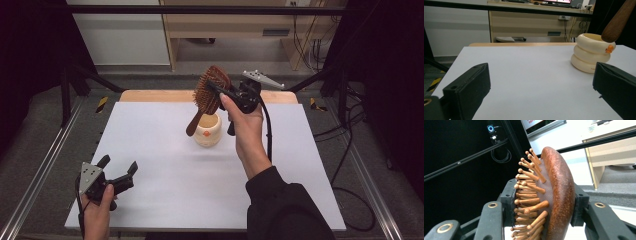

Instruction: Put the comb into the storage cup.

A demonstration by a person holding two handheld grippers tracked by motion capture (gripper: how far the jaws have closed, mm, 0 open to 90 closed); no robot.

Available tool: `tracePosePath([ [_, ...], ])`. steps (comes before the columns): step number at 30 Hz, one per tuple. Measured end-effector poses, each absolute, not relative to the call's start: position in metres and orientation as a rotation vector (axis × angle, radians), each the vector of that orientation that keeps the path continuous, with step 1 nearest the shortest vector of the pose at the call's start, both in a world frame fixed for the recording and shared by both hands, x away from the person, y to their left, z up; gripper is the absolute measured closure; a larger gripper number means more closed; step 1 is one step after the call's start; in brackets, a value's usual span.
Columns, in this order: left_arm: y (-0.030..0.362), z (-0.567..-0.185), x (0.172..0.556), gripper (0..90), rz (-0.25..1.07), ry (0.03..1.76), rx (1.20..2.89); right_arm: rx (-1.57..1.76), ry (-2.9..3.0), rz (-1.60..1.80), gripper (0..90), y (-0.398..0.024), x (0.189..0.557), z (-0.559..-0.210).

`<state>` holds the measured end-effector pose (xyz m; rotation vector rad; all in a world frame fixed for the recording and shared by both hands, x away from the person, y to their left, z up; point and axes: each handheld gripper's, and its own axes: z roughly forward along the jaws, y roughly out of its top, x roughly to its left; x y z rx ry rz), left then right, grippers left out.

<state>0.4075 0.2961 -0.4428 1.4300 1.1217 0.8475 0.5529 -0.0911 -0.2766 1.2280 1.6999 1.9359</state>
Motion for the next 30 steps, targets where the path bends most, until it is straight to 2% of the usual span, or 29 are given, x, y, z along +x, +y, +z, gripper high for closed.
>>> tracePosePath([
  [30, 0.294, -0.446, 0.41, 2.0, 0.803, 1.085, 1.469, 1.244, 1.603, 1.918, 51.8, -0.098, 0.574, -0.259],
])
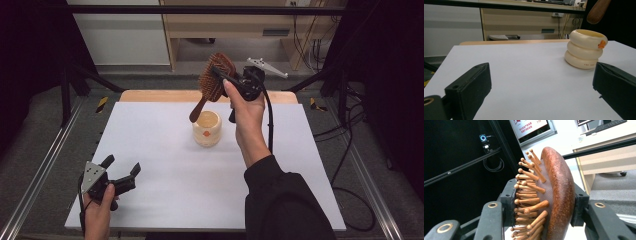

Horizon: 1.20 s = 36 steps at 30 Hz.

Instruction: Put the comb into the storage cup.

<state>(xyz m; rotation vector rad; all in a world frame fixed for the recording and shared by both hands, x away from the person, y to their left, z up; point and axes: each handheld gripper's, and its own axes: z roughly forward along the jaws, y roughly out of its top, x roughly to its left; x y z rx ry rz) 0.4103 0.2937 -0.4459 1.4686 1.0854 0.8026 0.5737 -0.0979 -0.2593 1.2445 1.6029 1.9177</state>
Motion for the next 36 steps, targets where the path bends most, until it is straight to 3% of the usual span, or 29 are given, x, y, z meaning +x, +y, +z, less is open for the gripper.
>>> tracePosePath([
  [36, 0.294, -0.447, 0.413, 1.9, 0.795, 1.039, 1.498, 1.213, 1.598, 1.761, 51.7, -0.106, 0.583, -0.257],
])
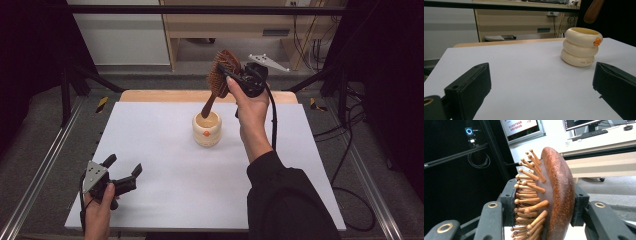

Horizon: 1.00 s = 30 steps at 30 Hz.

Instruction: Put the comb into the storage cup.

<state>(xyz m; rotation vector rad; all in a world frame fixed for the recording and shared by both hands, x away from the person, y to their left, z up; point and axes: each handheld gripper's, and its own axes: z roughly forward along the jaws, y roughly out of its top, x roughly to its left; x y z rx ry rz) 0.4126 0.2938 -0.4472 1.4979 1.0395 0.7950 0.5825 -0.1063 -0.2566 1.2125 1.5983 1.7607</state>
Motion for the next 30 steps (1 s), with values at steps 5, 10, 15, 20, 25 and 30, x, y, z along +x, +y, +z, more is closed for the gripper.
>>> tracePosePath([
  [5, 0.293, -0.448, 0.413, 1.9, 0.794, 1.04, 1.498, 1.21, 1.601, 1.753, 51.7, -0.108, 0.584, -0.258],
  [10, 0.294, -0.447, 0.413, 1.9, 0.796, 1.038, 1.5, 1.207, 1.602, 1.735, 51.7, -0.109, 0.585, -0.26],
  [15, 0.293, -0.448, 0.413, 1.9, 0.794, 1.037, 1.501, 1.233, 1.595, 1.751, 51.6, -0.109, 0.585, -0.265],
  [20, 0.293, -0.448, 0.413, 2.0, 0.795, 1.034, 1.505, 1.242, 1.597, 1.729, 51.7, -0.11, 0.589, -0.271],
  [25, 0.292, -0.448, 0.413, 2.0, 0.792, 1.034, 1.51, 1.247, 1.603, 1.703, 51.6, -0.112, 0.591, -0.274],
  [30, 0.291, -0.449, 0.414, 2.0, 0.789, 1.031, 1.514, 1.263, 1.601, 1.694, 51.6, -0.115, 0.595, -0.278],
])
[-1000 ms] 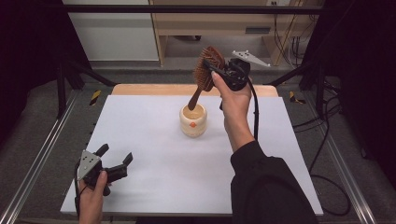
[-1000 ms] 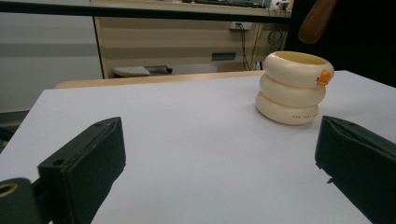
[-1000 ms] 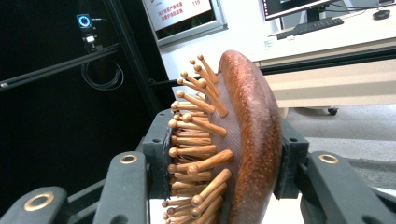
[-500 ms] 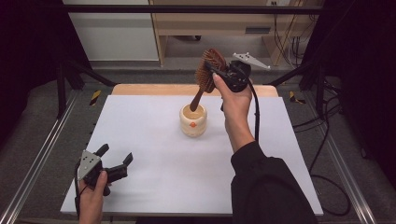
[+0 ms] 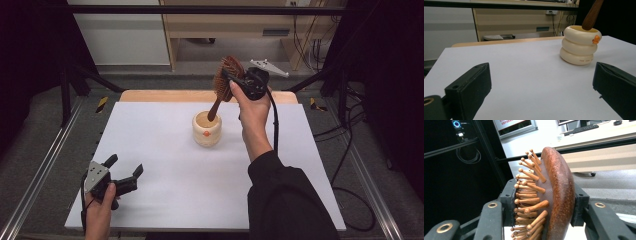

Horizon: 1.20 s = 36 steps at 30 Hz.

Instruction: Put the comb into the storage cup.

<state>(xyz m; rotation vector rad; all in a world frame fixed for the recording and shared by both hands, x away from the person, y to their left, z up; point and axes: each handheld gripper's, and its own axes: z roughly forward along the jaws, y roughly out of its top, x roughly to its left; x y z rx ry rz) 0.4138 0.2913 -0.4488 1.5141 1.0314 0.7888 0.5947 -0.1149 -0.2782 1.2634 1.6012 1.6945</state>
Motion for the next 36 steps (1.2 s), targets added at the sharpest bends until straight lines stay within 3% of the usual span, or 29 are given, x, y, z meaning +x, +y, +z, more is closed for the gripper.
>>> tracePosePath([
  [36, 0.291, -0.45, 0.415, 2.1, 0.786, 1.035, 1.517, 1.294, 1.626, 1.659, 51.4, -0.106, 0.602, -0.303],
])
